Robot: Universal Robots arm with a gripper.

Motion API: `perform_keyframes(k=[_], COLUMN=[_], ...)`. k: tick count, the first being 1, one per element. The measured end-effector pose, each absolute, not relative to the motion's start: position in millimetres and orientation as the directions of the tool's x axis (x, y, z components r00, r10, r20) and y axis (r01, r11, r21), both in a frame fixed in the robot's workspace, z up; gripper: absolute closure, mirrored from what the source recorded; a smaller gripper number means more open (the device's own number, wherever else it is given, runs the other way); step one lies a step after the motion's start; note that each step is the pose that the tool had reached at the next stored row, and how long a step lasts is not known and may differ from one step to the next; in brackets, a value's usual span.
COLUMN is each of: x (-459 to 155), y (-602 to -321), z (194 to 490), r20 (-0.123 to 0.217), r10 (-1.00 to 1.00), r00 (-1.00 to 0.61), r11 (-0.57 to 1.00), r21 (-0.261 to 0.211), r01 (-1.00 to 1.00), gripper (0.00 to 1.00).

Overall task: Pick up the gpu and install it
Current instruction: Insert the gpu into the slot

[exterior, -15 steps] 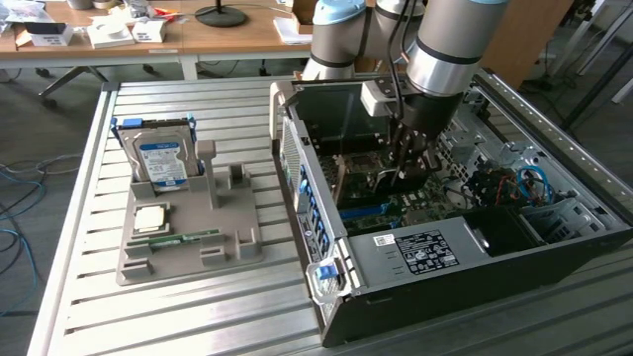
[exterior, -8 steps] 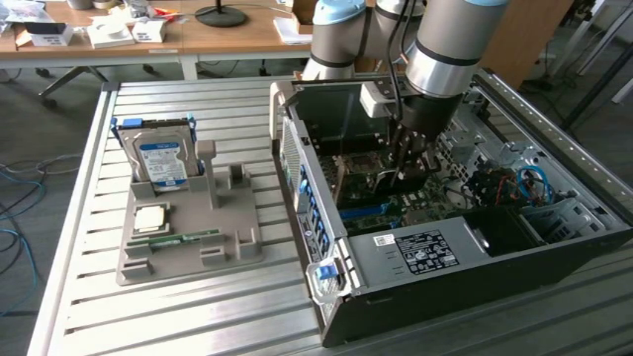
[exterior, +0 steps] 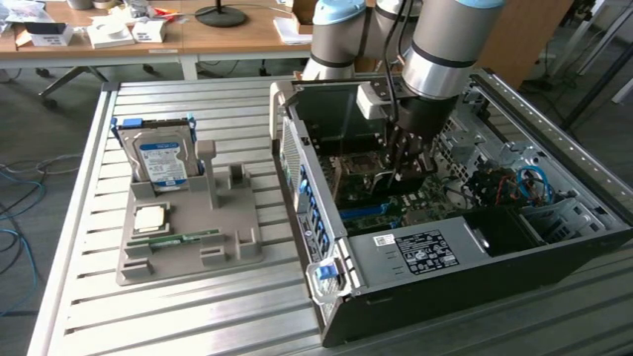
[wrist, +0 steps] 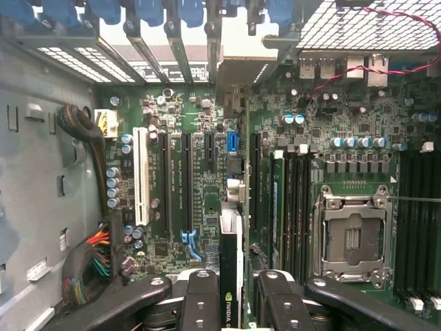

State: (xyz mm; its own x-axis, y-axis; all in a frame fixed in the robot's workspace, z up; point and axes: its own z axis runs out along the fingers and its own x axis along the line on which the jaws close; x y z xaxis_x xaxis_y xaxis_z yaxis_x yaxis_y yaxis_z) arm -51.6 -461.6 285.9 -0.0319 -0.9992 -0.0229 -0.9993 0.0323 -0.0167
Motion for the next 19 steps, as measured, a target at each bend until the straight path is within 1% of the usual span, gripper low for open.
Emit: perform_keyframes(k=[19], x=[-54.3], y=[-461.6], z=[281.8], r20=[-0.023], r10=[-0.999], r00=[-0.032], r11=[0.032], r21=[-0.017], r01=[-0.999], gripper=[0.74])
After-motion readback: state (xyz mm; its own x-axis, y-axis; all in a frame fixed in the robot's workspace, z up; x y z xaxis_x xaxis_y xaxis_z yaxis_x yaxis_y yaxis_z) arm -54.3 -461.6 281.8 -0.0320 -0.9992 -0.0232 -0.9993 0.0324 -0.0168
